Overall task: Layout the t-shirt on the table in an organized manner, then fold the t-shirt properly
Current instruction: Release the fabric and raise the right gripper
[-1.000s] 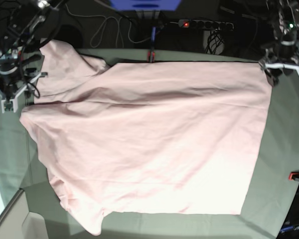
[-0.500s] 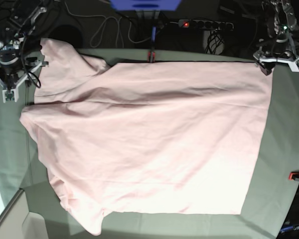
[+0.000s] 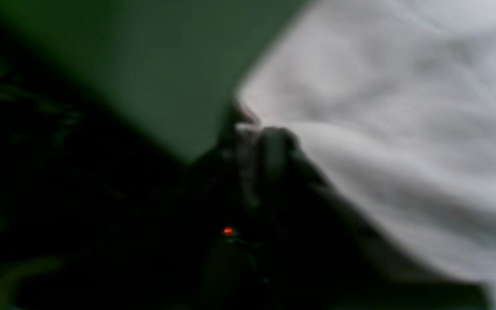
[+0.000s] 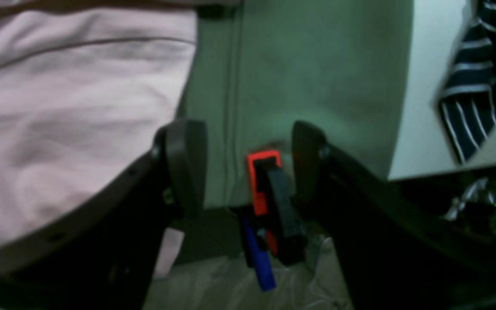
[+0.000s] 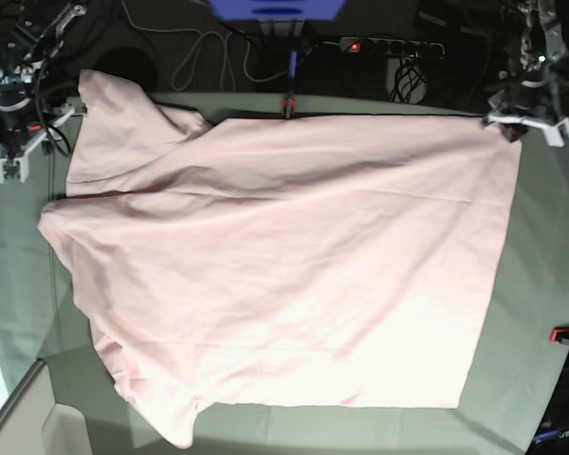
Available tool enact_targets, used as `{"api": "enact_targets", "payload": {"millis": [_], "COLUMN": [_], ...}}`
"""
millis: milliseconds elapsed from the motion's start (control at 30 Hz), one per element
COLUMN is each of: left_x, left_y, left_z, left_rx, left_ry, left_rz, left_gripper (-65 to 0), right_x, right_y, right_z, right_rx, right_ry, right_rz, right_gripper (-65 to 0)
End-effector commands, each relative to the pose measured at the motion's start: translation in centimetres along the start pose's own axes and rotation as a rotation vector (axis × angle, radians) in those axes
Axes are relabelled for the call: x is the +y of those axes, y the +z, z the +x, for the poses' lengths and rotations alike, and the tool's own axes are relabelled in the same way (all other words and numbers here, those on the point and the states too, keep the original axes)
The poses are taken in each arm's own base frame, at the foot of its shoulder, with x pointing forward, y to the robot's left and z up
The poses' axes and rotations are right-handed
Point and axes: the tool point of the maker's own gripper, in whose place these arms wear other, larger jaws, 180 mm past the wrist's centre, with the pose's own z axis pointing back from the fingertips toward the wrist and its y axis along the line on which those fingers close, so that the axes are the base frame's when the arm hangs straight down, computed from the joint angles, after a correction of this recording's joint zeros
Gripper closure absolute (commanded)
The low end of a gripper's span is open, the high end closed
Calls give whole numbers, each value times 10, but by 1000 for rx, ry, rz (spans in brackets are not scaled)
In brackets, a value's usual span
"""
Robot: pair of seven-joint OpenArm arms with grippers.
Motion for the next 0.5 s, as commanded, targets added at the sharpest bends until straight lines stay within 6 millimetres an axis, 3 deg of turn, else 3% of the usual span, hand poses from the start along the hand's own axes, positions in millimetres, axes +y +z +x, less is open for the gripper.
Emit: {"api": "enact_targets", "payload": {"millis": [0,467], "left_x": [6,3], "left_y": [2,2], "left_z": [9,9], "left_rx": [-22,-24], "left_ry": [-16,-6], "left_rz": [11,3], "left_gripper": [0,0], "right_x": [-6,-5], "right_y": [4,7], "right_z": [6,-18], "right_rx": [-26,30], "right_ry": [-8,-8], "right_rz": [-21,-15], "right_gripper": [-314,-319]}}
